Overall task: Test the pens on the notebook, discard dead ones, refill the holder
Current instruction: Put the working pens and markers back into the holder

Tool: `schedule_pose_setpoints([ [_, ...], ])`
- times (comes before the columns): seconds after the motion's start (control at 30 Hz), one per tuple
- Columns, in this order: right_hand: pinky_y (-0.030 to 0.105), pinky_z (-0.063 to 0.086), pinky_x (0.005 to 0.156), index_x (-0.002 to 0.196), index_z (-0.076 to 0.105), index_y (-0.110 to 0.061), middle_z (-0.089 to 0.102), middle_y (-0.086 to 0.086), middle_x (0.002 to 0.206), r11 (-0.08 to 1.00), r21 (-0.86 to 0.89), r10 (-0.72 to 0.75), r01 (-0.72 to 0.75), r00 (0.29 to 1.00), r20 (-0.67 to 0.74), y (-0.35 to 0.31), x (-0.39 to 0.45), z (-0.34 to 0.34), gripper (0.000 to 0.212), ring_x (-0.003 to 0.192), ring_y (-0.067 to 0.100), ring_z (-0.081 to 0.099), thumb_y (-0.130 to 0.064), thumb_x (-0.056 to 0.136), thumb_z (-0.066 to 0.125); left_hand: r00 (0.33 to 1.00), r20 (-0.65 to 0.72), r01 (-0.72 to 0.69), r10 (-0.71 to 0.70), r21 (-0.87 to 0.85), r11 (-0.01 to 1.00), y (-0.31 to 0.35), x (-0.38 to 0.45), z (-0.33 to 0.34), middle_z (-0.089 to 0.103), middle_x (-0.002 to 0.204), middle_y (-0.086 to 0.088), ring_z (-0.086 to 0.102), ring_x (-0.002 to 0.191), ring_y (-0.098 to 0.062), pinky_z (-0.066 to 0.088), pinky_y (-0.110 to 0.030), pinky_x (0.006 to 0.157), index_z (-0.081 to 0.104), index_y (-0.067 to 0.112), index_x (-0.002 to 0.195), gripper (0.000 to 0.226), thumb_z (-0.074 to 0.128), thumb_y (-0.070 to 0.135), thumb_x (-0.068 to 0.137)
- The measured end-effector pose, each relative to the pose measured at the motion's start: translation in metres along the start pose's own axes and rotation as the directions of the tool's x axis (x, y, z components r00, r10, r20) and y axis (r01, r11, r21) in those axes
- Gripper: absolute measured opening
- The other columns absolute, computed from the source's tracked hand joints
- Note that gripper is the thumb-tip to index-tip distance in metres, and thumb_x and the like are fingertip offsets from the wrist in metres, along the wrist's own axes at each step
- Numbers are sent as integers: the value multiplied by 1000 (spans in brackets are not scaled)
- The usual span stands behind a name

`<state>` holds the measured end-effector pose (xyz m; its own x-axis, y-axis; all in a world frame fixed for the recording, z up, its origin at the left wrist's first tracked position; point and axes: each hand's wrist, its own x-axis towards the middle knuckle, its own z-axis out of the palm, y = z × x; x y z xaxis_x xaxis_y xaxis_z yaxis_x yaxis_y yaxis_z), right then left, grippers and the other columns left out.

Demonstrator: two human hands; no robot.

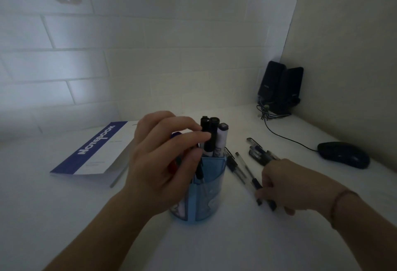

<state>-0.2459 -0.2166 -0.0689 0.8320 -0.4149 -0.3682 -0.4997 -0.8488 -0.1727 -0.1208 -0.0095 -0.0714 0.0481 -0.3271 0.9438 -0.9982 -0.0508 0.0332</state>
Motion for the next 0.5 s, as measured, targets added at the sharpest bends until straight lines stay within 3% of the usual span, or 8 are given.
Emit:
schedule_pose_setpoints([
  [0.17,8,29,30,100,61,-2,70,11,74,998,-64,-19,24,997,72,-4,-9,1,46,32,1,46,-45,86,61,999,-48,-2,1,-33,999,-2,-6,-1,63,97,6,55,92,-22,43,-37,83,61,13,104,16,58,15,89],
  [0.27,12,32,31,102,56,-6,65,4,59,997,-73,-27,34,996,90,-3,-10,1,40,30,5,46,-41,85,65,997,-72,-15,15,-4,1000,-3,-8,-2,65,97,7,55,93,-25,46,-45,77,61,14,104,16,62,14,88],
  [0.37,19,43,41,91,47,-21,61,0,50,999,-9,-48,49,995,88,2,-8,4,29,39,13,52,-36,82,70,999,-47,2,-4,-49,999,-2,-7,-4,66,101,11,56,96,-24,47,-48,68,61,14,106,16,61,13,90],
  [0.5,31,52,58,92,44,-28,63,-2,60,997,9,-78,78,992,94,5,-10,3,32,49,15,59,-38,79,72,996,-39,70,-77,-164,984,3,-5,-4,55,110,31,62,87,-27,49,-49,64,61,16,109,16,52,17,96],
])
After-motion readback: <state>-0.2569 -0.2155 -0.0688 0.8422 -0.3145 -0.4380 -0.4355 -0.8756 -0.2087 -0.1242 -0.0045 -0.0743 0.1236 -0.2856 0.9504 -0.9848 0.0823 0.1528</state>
